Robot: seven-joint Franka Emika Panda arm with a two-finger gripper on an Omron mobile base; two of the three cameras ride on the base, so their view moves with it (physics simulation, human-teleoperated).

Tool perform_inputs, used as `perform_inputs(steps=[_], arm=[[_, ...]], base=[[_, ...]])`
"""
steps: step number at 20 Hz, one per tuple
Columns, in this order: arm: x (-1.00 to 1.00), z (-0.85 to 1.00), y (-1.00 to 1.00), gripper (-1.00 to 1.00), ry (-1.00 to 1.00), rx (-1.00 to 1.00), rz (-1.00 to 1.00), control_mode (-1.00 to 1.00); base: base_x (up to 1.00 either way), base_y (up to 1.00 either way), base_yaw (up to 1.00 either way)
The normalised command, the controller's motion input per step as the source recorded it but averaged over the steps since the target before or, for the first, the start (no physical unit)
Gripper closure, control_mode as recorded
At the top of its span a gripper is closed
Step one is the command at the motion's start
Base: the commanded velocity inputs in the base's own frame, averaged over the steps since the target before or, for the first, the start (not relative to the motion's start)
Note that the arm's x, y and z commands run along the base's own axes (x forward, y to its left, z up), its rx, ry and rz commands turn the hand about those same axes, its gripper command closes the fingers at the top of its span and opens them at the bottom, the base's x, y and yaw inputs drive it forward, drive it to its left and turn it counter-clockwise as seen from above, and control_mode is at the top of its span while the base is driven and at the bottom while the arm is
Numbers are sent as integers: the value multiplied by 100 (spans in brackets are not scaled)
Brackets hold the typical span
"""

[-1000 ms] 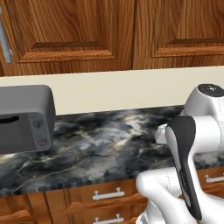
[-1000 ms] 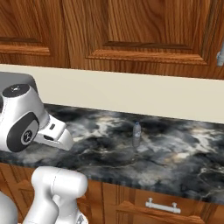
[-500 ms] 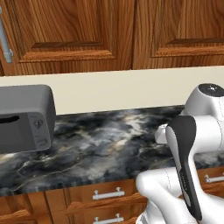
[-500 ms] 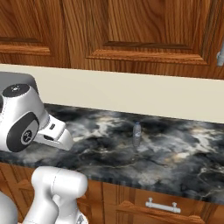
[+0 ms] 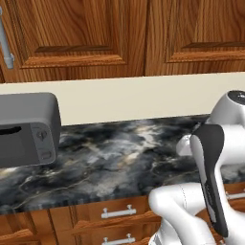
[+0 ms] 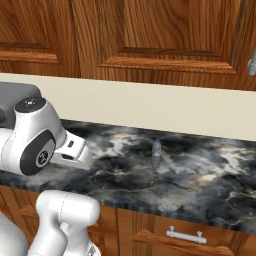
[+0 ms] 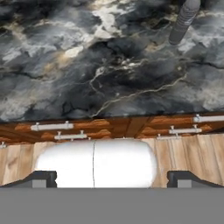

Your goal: Take the bottled waters from the counter and place them in the freezer to freeze. Close the freezer door after placing the bottles.

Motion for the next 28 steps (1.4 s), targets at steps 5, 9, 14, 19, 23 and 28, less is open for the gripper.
perform_inputs(steps=[5, 9, 14, 19, 23, 28], arm=[[23, 0, -88, -100, -18, 5, 24, -100], [54, -7, -92, -100, -21, 10, 18, -100], [51, -18, -87, -100, -33, 12, 9, -100], [66, -40, -82, -100, -33, 16, 17, -100], [60, -45, -86, -100, -35, 25, 22, -100], [40, -34, -50, -100, -44, 13, 34, -100]], base=[[0, 0, 0], [0, 0, 0], [0, 0, 0], [0, 0, 0], [0, 0, 0], [0, 0, 0]])
